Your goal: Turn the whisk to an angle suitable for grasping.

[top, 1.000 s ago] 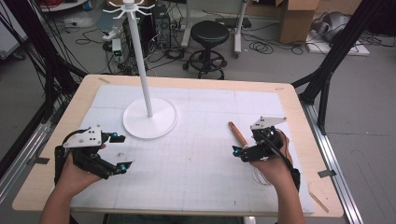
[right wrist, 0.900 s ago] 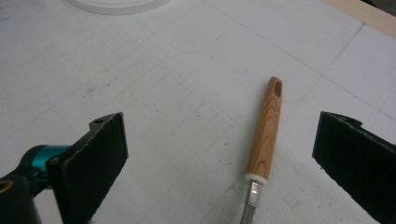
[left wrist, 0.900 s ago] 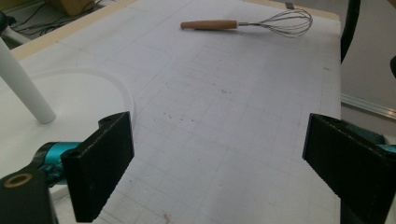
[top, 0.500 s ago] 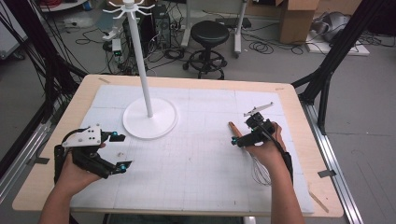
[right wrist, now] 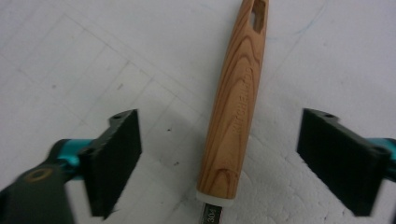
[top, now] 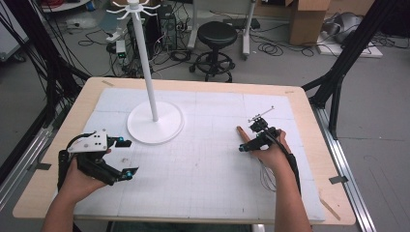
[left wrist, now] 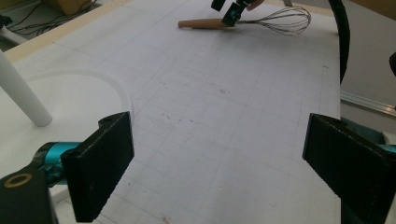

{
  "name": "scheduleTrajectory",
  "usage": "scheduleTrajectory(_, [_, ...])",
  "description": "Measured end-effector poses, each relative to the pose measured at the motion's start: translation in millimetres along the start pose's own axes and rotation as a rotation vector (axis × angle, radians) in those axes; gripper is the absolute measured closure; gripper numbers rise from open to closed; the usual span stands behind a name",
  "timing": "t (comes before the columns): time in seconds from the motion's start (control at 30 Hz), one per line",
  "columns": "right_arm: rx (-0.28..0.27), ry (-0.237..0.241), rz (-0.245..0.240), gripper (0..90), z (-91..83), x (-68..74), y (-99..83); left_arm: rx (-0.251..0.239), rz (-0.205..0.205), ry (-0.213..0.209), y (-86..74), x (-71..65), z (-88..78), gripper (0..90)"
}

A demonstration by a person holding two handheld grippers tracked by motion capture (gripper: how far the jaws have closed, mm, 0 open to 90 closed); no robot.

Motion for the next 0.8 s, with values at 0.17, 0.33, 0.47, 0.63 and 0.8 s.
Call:
scheduleTrajectory(0.17, [0.084, -0.008, -0.015, 33.9, 9.6, 3.4, -5.7, 0.006, -0.002, 0.002, -0.4, -0.1, 0.5, 9.5])
scheduleTrajectory(0.33, [0.090, -0.020, 0.010, 51.0, 7.1, 6.7, -6.0, 0.004, 0.004, -0.002, 0.5, -1.6, 1.1, 9.6])
scheduleTrajectory(0.47, [0.089, -0.021, 0.004, 62.4, 5.9, 6.9, -6.7, 0.003, 0.007, -0.008, 1.2, -3.3, 2.2, 9.6])
scheduleTrajectory(0.63, [0.093, -0.022, 0.010, 66.6, 5.2, 8.8, -6.7, 0.001, 0.011, -0.011, 2.4, -4.3, 1.6, 9.5])
scheduleTrajectory(0.8, [0.091, -0.010, 0.032, 69.3, 4.2, 8.3, -7.3, 0.006, 0.008, -0.004, 1.8, -3.5, 2.3, 9.6])
Point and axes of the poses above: each handheld gripper's, and its own axes: z roughly forward along the jaws, y roughly out of its top, x roughly to its left, the point moved 6 cm from there along z, roughly forward along the jaws, and after that the axes turned 7 degrees about -z, right-handed, at the moved point
